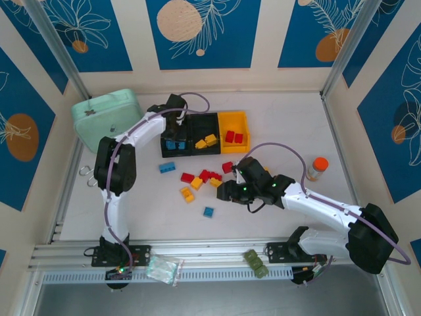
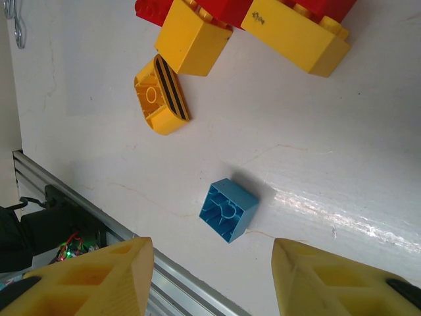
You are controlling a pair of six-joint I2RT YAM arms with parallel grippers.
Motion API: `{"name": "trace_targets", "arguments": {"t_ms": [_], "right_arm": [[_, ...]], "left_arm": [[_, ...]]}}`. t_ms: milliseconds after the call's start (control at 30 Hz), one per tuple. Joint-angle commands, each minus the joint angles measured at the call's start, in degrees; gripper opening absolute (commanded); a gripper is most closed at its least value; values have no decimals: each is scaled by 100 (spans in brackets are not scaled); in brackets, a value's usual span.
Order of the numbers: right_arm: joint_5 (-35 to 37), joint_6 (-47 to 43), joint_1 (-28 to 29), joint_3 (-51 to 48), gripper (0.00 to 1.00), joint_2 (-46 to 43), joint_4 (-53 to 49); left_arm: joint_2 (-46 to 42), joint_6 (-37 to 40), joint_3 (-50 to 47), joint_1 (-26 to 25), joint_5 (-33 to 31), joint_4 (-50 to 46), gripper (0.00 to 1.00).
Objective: Sort the legos into containers by color
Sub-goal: Place the lego in the container.
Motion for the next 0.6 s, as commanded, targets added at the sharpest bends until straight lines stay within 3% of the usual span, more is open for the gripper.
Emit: {"name": "trace_targets", "arguments": {"t_ms": [0, 167, 567], "right_arm": [[59, 76, 60, 69, 50, 0, -115], [117, 84, 117, 78, 50, 18, -110], [222, 26, 144, 105, 51, -20, -145]], "left_arm": [[113, 65, 278, 48, -49, -179, 37], [-1, 57, 242, 39, -25, -211, 48], [-1094, -52, -627, -18, 339, -7, 49]]}}
